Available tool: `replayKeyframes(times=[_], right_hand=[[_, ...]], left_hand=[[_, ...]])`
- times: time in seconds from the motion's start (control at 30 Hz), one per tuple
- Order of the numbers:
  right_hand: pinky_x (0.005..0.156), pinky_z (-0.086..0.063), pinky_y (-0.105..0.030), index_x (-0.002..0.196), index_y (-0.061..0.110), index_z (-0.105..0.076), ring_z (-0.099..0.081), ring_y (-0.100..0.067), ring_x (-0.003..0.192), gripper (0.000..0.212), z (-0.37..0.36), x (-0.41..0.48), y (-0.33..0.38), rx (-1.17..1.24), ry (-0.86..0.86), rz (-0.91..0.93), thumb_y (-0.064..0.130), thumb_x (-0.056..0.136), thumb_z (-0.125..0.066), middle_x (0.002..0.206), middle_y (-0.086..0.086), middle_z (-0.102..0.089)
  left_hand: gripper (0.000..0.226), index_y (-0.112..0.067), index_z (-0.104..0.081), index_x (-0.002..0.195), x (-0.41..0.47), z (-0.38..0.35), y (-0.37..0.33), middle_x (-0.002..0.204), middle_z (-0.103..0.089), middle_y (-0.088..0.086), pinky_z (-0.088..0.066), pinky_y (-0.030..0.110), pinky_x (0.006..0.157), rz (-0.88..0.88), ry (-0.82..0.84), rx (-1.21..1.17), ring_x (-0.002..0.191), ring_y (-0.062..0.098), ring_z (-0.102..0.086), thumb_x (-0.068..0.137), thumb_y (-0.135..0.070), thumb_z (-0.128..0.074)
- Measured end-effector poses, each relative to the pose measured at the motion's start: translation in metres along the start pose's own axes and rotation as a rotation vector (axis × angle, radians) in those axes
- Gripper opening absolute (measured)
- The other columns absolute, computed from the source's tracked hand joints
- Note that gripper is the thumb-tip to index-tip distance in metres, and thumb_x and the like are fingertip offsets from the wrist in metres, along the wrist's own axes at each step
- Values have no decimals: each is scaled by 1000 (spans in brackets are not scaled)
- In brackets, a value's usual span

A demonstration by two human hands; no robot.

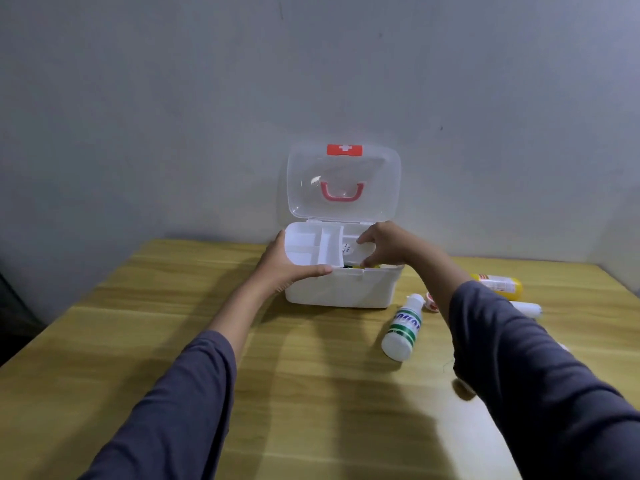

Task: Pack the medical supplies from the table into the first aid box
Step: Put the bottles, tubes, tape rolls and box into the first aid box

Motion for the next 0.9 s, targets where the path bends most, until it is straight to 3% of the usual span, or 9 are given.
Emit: replayKeyframes(times=[0.37,0.57,0.77,0.9], right_hand=[[100,-43,-39,128,14,-53,-50,-24,120,66,-6,10,19,-91,12,61,27,68,-77,132,-5,-56],[92,-43,-31,114,4,-61,-58,-26,110,38,13,-28,14,102,-198,37,17,78,-68,117,-13,-65],[94,-47,-31,113,7,-61,-60,-21,105,30,13,-97,1,302,-433,-2,12,83,-63,114,-11,-64],[90,-48,-33,111,6,-60,-58,-25,106,29,-2,-129,-13,397,-605,-165,14,83,-63,115,-13,-60]], left_hand=[[110,-26,-48,136,1,-3,0,135,-57,-7,-45,19,86,15,-1,-9,126,14,-55,38,-53,-90],[132,-28,-42,149,3,1,5,149,-49,0,-45,41,113,67,20,80,140,21,-47,31,-72,-83],[151,-29,-40,150,6,1,8,152,-46,2,-43,47,116,78,33,102,143,23,-44,18,-90,-81],[152,-25,-41,149,7,1,10,151,-49,3,-44,49,116,74,34,91,141,25,-46,17,-89,-82]])
Point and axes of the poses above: each hand's wrist, its own x-axis towards the middle knuckle, its own z-axis out of the back of the hand, y = z × x, the point moved 5 cm from there along x, towards the middle knuckle
